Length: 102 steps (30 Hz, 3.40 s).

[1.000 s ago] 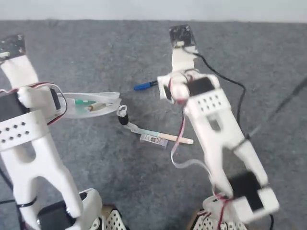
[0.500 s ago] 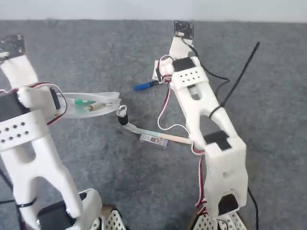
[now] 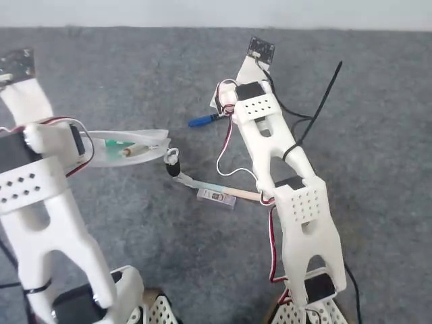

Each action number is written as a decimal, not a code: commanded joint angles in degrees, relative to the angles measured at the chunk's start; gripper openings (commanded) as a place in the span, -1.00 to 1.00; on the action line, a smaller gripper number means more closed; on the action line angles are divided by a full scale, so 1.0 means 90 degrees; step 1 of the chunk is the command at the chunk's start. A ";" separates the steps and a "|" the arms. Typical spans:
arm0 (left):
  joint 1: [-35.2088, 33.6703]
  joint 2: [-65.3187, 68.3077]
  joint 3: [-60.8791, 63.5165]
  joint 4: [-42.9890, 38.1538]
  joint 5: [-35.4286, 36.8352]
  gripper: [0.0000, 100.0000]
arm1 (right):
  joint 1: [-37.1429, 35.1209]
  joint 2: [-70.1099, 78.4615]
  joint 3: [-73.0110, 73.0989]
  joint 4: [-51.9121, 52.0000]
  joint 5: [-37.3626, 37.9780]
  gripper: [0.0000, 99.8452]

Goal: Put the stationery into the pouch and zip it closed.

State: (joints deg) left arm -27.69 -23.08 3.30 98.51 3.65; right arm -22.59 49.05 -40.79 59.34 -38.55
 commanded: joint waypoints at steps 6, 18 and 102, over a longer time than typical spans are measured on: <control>-0.0059 -0.0098 -0.0210 0.0029 -0.0049 -0.98 | -0.0112 0.0054 -0.0400 -0.0122 -0.0391 -0.56; -0.0059 -0.0098 -0.0210 0.0029 -0.0059 -0.98 | -0.0298 0.0562 -0.0430 -0.0640 -0.0400 -0.56; -0.0469 -0.0098 -0.0190 -0.0020 -0.0059 -0.98 | -0.0737 0.0171 -0.0440 0.2261 0.0205 -0.82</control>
State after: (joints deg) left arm -31.30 -23.08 3.30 98.51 3.56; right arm -28.57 53.98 -43.60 75.43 -37.05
